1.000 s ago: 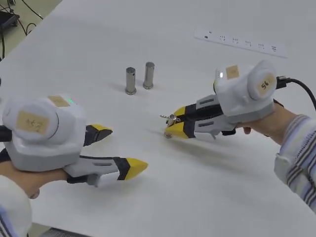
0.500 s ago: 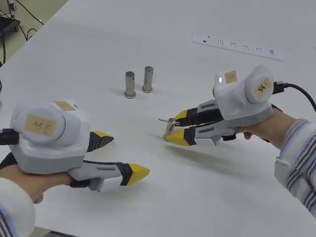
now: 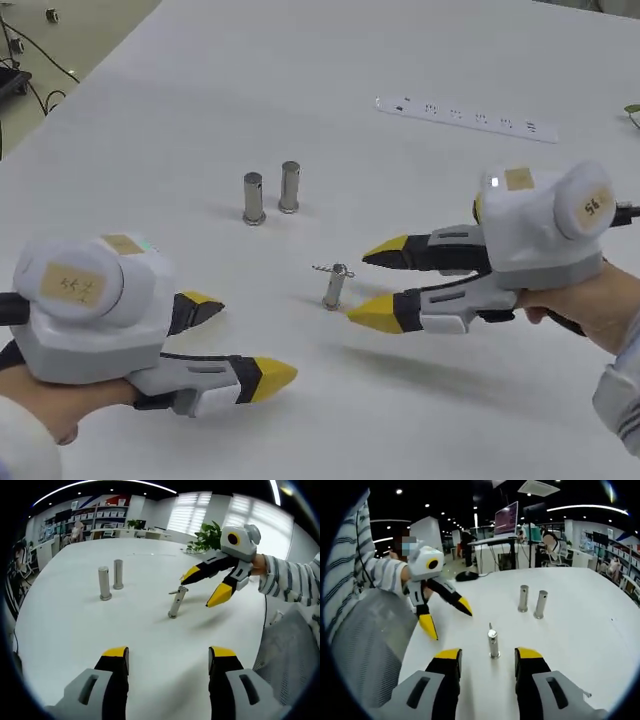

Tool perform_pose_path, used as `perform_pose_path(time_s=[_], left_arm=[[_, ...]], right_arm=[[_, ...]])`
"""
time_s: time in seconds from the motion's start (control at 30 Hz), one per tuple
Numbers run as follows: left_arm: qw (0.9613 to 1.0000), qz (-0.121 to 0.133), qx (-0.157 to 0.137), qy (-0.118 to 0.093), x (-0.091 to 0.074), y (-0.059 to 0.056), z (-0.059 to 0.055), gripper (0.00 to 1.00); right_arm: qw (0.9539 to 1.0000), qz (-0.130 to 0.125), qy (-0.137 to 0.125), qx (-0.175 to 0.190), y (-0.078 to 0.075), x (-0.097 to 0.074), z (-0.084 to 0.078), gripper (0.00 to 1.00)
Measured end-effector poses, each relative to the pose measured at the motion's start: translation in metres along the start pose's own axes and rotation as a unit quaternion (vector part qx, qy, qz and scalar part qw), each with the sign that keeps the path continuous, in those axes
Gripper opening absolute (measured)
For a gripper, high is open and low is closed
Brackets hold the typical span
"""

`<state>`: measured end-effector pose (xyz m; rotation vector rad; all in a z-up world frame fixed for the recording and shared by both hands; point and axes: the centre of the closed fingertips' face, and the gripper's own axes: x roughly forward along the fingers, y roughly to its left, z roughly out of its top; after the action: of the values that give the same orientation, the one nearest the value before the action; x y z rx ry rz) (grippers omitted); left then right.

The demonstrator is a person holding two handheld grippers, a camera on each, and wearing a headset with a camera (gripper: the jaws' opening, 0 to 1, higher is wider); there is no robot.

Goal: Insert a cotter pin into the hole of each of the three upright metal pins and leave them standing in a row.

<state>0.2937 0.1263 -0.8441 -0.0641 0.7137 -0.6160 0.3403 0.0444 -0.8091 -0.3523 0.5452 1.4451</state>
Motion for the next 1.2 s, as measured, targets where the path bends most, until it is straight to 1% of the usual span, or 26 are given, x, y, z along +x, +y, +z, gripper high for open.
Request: perform_pose_path(time_s=[0.07,0.13,0.27,0.4,0.5,0.57,0.63,0.7,0.8,0.83,0.9,0.97,1.03,1.07,1.17,1.2], left_arm=[[1.0000,0.001,0.000,-0.001,-0.001,0.001,0.001,0.64],[1.0000,0.002,0.002,-0.002,-0.002,0.002,0.002,0.64],[1.0000,0.003,0.004,-0.003,-0.002,0.003,0.004,0.64],[0.9998,0.000,0.018,-0.008,-0.002,0.003,0.007,0.61],[0.9998,-0.002,0.017,-0.009,-0.002,0.004,0.009,0.60],[0.9998,-0.001,0.017,-0.007,-0.002,0.005,0.009,0.60],[0.9999,-0.001,0.015,-0.005,-0.003,0.006,0.009,0.60],[0.9999,0.000,0.015,-0.005,-0.003,0.007,0.009,0.61],[0.9999,0.004,0.014,-0.006,-0.003,0.011,0.010,0.62],[0.9999,0.004,0.013,-0.007,-0.003,0.011,0.010,0.62],[0.9999,0.001,0.013,-0.003,-0.002,0.012,0.010,0.62],[0.9999,-0.001,0.017,0.001,-0.002,0.014,0.011,0.62],[1.0000,-0.001,0.009,-0.001,-0.002,0.016,0.014,0.62],[1.0000,0.000,0.005,-0.003,-0.002,0.018,0.017,0.62],[0.9999,0.007,0.008,-0.005,-0.001,0.023,0.022,0.62],[0.9999,0.009,0.010,-0.002,-0.001,0.025,0.023,0.63]], right_arm=[[0.9999,-0.012,-0.005,0.003,0.000,-0.006,0.000,0.46],[0.9995,-0.022,-0.015,0.016,0.001,-0.014,0.000,0.48],[0.9987,-0.037,-0.021,0.027,0.006,-0.030,-0.001,0.56],[0.9976,-0.045,-0.025,0.045,0.011,-0.040,-0.005,0.61],[0.9964,-0.062,-0.015,0.056,0.013,-0.047,-0.016,0.65],[0.9952,-0.070,-0.013,0.067,0.015,-0.052,-0.021,0.71],[0.9935,-0.078,-0.016,0.082,0.016,-0.057,-0.026,0.75],[0.9914,-0.085,-0.019,0.098,0.018,-0.061,-0.029,0.77],[0.9899,-0.092,-0.024,0.105,0.020,-0.065,-0.032,0.79],[0.9894,-0.095,-0.021,0.107,0.022,-0.066,-0.035,0.80],[0.9884,-0.100,-0.014,0.114,0.024,-0.068,-0.040,0.84],[0.9870,-0.103,-0.018,0.122,0.026,-0.070,-0.041,0.88],[0.9844,-0.108,-0.030,0.136,0.030,-0.072,-0.040,0.89],[0.9816,-0.111,-0.039,0.151,0.031,-0.073,-0.039,0.91],[0.9770,-0.121,-0.046,0.170,0.034,-0.076,-0.042,0.98],[0.9762,-0.122,-0.046,0.173,0.035,-0.076,-0.043,1.00]])
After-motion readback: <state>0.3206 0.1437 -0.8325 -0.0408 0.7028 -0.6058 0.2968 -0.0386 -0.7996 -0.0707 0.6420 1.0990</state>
